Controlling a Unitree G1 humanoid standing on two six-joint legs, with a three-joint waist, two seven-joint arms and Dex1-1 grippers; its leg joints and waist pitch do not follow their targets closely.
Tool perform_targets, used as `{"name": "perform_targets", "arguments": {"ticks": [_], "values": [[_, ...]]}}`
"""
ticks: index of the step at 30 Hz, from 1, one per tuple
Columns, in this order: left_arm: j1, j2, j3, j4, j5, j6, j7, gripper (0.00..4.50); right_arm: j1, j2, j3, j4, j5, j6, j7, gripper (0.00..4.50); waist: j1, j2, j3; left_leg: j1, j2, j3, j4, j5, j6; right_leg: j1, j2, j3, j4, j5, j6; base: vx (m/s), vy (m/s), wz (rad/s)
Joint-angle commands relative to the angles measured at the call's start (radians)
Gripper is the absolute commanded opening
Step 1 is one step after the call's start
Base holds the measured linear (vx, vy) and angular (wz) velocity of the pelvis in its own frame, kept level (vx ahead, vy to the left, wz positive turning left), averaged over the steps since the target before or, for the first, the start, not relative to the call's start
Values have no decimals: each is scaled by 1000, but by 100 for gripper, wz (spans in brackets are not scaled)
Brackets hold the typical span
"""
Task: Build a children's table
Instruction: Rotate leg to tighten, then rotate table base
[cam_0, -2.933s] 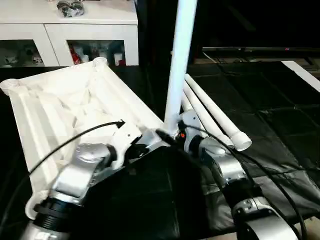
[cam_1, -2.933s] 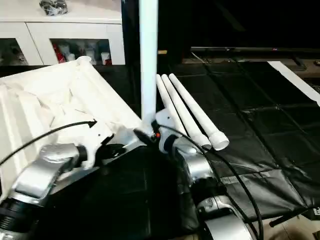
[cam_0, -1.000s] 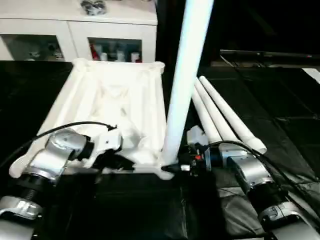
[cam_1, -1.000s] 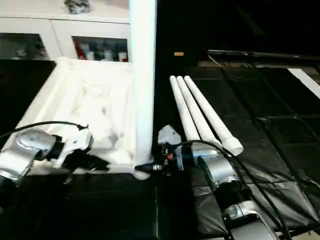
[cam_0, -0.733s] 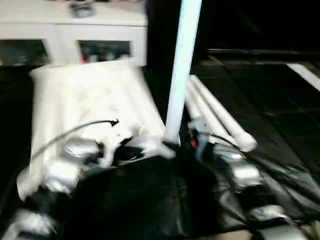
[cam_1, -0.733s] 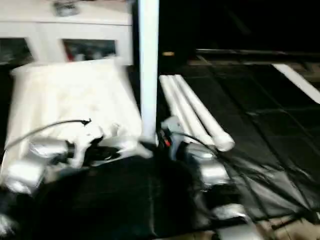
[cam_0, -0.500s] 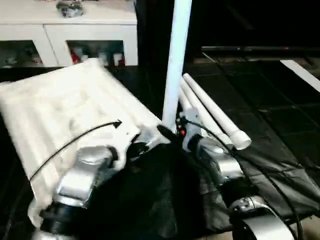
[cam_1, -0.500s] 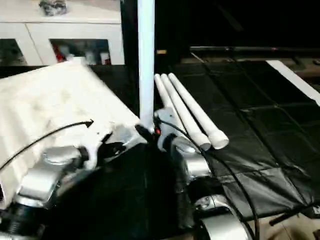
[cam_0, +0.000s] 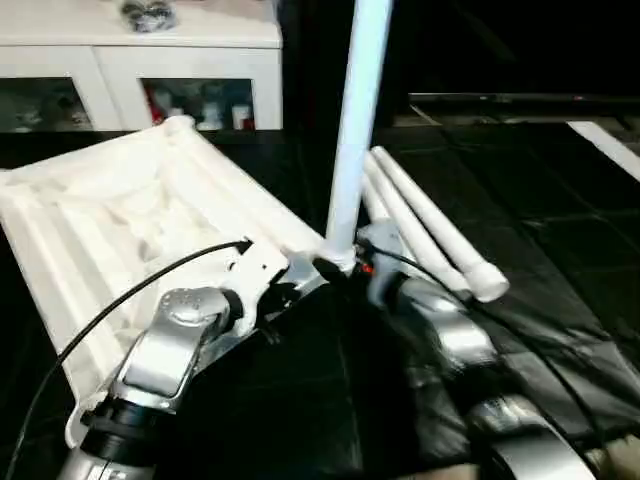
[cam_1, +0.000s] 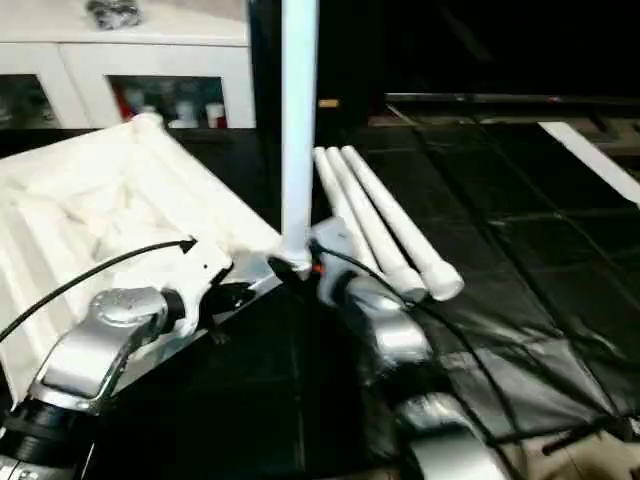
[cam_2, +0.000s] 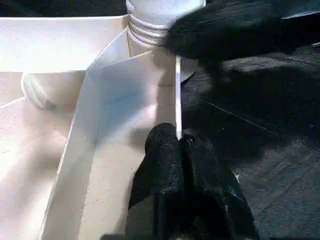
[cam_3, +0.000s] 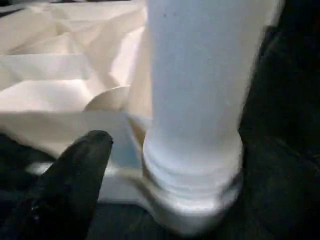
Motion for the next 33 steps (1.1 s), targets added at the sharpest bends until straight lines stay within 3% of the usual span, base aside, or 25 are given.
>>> {"name": "perform_targets", "arguments": {"ticks": [1,4,7,8,13,17,18,20,21,22,23,26,28,29,30,33], "values": [[-32,-2,9,13,10,-34,38,0,24,0,47,-92,32,17,75,424,4,14,-62,-1,33,-11,-59,-179,40,58,-76,55,-80,-110,-162,0,0,0],[-27,-22,51,-19,-58,-18,-1,55,84,-36,57,-214,62,54,109,424,2,11,-62,-3,33,-12,-58,-173,44,60,-80,55,-84,-141,-154,0,0,0],[-17,-27,86,-64,-126,-20,-42,57,136,-56,71,-320,97,91,139,424,8,10,-62,-2,38,-11,-58,-156,51,57,-79,54,-80,-94,-184,0,0,0],[-12,-25,108,-86,-165,-13,-69,82,156,-59,73,-357,112,116,148,424,9,11,-61,-2,38,-11,-58,-163,51,56,-79,54,-80,-99,-189,0,0,0],[-14,54,197,-97,-236,-17,-129,82,208,-59,98,-399,106,153,163,424,11,11,-54,-1,33,-11,-64,-212,34,52,-78,53,-91,-210,-157,0,0,0],[-44,187,267,-1,-165,-52,-92,82,203,-58,132,-383,56,179,114,424,3,13,-55,1,30,-15,-67,-221,16,51,-73,54,-91,-241,-124,0,0,0],[-49,271,287,45,-114,-91,-70,57,189,-56,152,-356,20,185,87,424,3,17,-55,1,30,-16,-67,-222,13,50,-73,53,-92,-240,-120,0,0,0],[-49,317,296,66,-88,-114,-60,47,181,-55,163,-340,2,188,73,424,-7,18,-55,1,29,-18,-70,-231,4,51,-71,53,-89,-244,-113,0,0,0],[-46,354,301,76,-70,-115,-52,41,176,-50,168,-330,-2,190,67,424,-2,28,-56,10,33,-19,-69,-246,-6,45,-76,55,-87,-230,-128,0,0,0],[-41,389,305,86,-52,-117,-47,30,170,-45,172,-320,-5,191,60,424,-2,27,-56,11,35,-20,-70,-250,-8,42,-75,55,-87,-220,-136,0,0,0],[-21,478,304,104,-11,-133,-42,17,153,-26,175,-293,-8,198,39,424,-3,27,-57,10,34,-22,-70,-252,-9,42,-73,54,-80,-195,-148,0,0,0],[10,572,302,131,34,-113,-28,2,123,-6,186,-245,-23,191,14,424,-5,30,-58,11,36,-19,-70,-233,-15,43,-75,56,-73,-133,-169,0,0,0],[18,591,301,140,39,-102,-27,2,112,1,192,-227,-30,189,7,424,-4,31,-55,13,37,-17,-71,-244,-20,40,-75,57,-73,-126,-180,0,0,0],[25,599,299,144,41,-93,-32,2,105,6,197,-216,-35,189,2,424,-2,16,-54,13,37,-16,-72,-246,-19,41,-77,57,-75,-134,-180,0,0,0],[38,610,292,152,47,-92,-41,2,97,12,204,-202,-41,191,1,424,3,26,-54,13,38,-17,-74,-254,-25,40,-81,59,-75,-158,-180,0,0,0],[64,620,269,152,60,-90,-54,2,88,15,215,-184,-52,186,8,424,8,24,-50,13,39,-20,-78,-284,-32,40,-84,61,-78,-192,-171,0,0,0]]}}
